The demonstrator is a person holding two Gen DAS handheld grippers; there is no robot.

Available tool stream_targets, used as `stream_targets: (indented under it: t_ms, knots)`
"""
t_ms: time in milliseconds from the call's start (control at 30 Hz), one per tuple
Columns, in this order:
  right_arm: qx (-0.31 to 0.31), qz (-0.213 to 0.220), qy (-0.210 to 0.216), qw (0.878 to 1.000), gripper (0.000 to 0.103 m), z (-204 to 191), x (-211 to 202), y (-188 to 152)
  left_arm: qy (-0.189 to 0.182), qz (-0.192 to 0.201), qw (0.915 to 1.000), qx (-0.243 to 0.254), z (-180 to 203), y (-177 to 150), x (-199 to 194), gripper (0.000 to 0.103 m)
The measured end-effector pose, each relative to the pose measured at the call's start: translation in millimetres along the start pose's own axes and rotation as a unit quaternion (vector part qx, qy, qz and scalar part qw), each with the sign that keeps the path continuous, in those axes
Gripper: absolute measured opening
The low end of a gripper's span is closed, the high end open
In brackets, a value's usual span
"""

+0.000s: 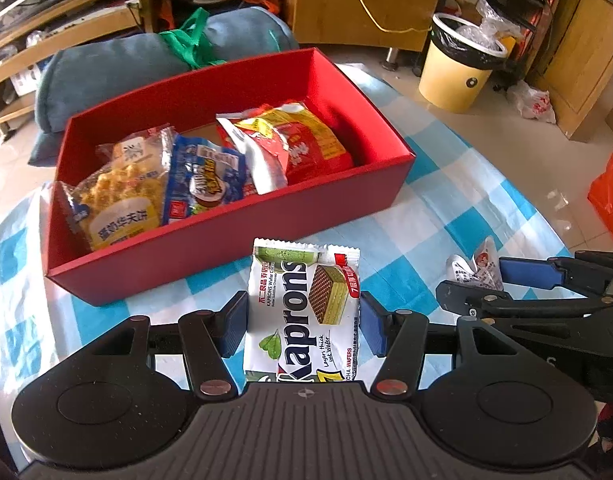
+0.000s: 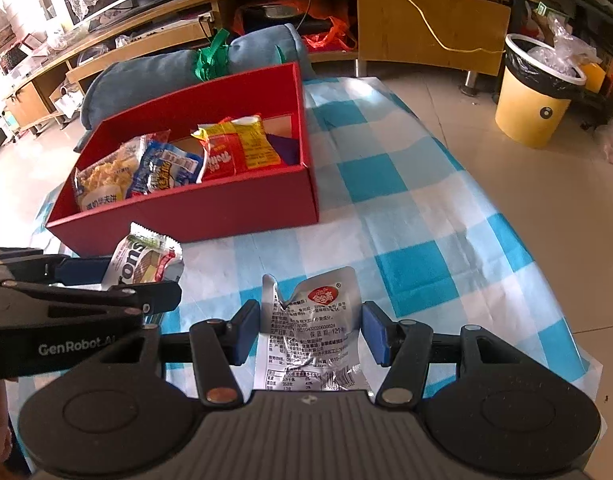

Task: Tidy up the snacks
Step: 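Carry the silver packet and Kaprons wafer into the red box and lower them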

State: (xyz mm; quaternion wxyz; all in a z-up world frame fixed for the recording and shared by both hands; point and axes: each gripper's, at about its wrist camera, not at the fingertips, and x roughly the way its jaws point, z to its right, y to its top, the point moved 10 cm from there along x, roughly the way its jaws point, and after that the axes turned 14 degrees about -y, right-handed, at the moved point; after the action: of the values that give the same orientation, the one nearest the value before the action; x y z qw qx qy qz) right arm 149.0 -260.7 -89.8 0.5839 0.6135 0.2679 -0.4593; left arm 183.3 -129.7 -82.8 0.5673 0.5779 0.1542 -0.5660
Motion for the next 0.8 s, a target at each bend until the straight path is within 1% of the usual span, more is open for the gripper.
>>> stream_targets:
  t_ms: [200,467,800]
  knots:
    - [-0.001,0.010,0.007,1.000,0.050,-8.5,-3.3,11.1,0.002,0.015,0.9999,-0.006,-5.8,6.9,-9.6,0.065]
    - [0.000,0.031,0.017,0.999,0.050,-18.6,-8.1,36.4,0.005,0.040,0.9989,-0.022,-17.5,23.9,-21.6,0.065]
    - [-0.005,0.067,0.036,0.997,0.050,-42.4,-10.5,91.7,0.021,0.083,0.9949,-0.054,-45.4,60.5,-39.5,0.065]
